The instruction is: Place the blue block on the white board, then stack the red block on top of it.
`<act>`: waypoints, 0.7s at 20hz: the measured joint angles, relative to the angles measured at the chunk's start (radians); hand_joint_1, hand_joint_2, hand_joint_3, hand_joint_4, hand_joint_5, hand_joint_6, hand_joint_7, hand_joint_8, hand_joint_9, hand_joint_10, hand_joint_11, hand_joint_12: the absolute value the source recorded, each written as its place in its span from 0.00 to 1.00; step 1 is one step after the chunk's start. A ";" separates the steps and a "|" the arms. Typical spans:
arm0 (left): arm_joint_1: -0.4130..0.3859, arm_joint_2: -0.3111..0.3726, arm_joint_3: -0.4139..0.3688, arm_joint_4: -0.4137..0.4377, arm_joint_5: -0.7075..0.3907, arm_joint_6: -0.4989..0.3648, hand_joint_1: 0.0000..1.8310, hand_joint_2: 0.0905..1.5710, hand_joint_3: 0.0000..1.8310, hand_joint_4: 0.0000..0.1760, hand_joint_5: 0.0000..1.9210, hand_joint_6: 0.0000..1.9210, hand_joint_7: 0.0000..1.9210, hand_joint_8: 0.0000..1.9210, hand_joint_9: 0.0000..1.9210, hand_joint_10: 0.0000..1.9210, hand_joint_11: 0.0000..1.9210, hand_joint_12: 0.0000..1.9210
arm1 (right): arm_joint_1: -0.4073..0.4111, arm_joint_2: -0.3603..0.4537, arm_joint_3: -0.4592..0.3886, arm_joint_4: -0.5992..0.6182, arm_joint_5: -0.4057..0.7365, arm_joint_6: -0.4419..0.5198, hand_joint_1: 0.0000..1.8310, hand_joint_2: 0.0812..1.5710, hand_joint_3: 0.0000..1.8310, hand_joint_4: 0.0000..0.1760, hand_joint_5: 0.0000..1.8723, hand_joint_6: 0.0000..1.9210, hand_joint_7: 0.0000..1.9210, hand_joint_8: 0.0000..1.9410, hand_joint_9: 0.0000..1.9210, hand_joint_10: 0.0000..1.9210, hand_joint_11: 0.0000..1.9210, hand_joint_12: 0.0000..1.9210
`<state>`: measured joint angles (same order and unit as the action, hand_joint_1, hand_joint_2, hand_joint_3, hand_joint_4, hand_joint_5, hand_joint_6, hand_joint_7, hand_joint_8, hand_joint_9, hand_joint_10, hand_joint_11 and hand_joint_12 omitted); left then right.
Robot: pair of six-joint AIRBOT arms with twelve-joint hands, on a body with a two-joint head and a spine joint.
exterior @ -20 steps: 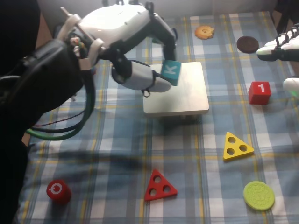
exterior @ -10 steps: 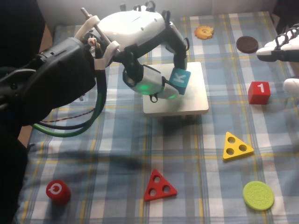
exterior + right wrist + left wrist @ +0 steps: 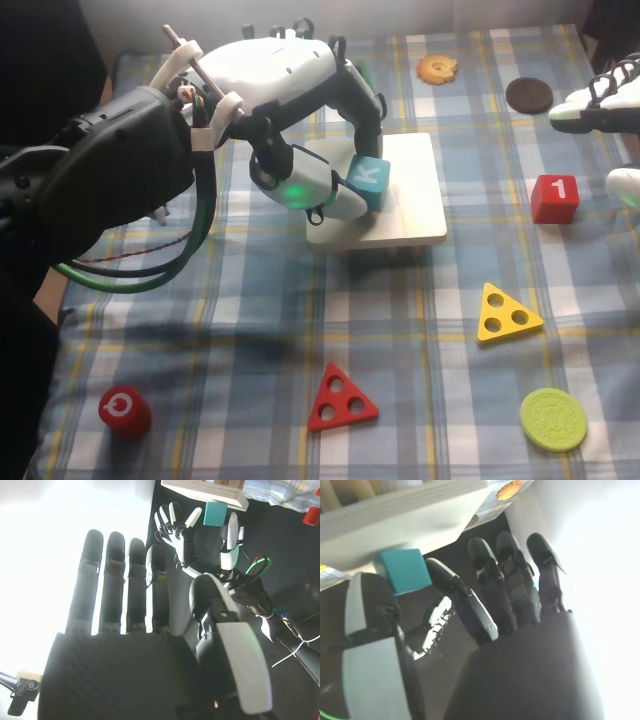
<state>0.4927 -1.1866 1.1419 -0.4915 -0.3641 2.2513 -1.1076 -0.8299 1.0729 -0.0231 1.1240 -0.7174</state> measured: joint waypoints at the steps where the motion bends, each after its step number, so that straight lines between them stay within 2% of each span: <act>1: 0.000 0.000 0.004 -0.002 0.001 0.000 0.57 0.66 0.00 1.00 0.56 0.43 0.38 0.00 0.24 0.00 0.00 0.34 | 0.000 0.000 0.000 0.000 0.000 0.000 0.18 0.90 0.00 0.00 0.29 0.00 0.30 0.00 0.29 0.00 0.21 0.17; 8: 0.001 0.001 0.011 -0.013 0.005 -0.001 0.57 0.66 0.00 1.00 0.56 0.43 0.36 0.00 0.24 0.00 0.00 0.34 | 0.000 0.000 0.000 -0.001 0.000 0.000 0.18 0.90 0.00 0.02 0.29 0.00 0.30 0.00 0.29 0.00 0.23 0.17; 9: 0.001 0.001 0.011 -0.013 0.005 -0.001 0.52 0.61 0.00 0.64 0.50 0.16 0.34 0.00 0.24 0.00 0.00 0.33 | 0.000 0.000 0.000 -0.001 0.000 0.000 0.19 0.90 0.00 0.00 0.29 0.00 0.30 0.00 0.30 0.00 0.24 0.17; 10: 0.001 0.001 0.011 -0.013 0.006 -0.001 0.50 0.59 0.00 0.65 0.50 0.06 0.33 0.00 0.23 0.00 0.00 0.32 | 0.000 0.000 0.000 -0.002 0.000 0.000 0.20 0.90 0.00 0.01 0.29 0.00 0.30 0.00 0.30 0.00 0.24 0.17; 11: 0.001 0.001 0.011 -0.013 0.007 0.001 0.50 0.59 0.00 0.65 0.49 0.02 0.32 0.00 0.23 0.00 0.00 0.33 | 0.000 0.000 0.000 -0.003 0.000 0.000 0.20 0.90 0.00 0.00 0.29 0.00 0.30 0.00 0.30 0.00 0.23 0.17; 13: 0.001 0.001 0.011 -0.013 0.010 0.000 0.49 0.59 0.00 0.63 0.48 0.00 0.32 0.00 0.23 0.00 0.00 0.34 | 0.000 0.000 0.000 -0.003 0.000 0.000 0.20 0.90 0.00 0.00 0.29 0.00 0.30 0.00 0.29 0.00 0.23 0.17; 14: 0.001 0.001 0.011 -0.014 0.011 0.000 0.49 0.59 0.00 0.67 0.48 0.00 0.32 0.00 0.23 0.00 0.00 0.36 | 0.000 0.000 0.000 -0.003 0.000 0.000 0.19 0.90 0.00 0.00 0.29 0.00 0.30 0.00 0.30 0.00 0.23 0.17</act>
<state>0.4934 -1.1858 1.1530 -0.5053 -0.3527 2.2517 -1.1076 -0.8299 1.0729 -0.0265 1.1240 -0.7174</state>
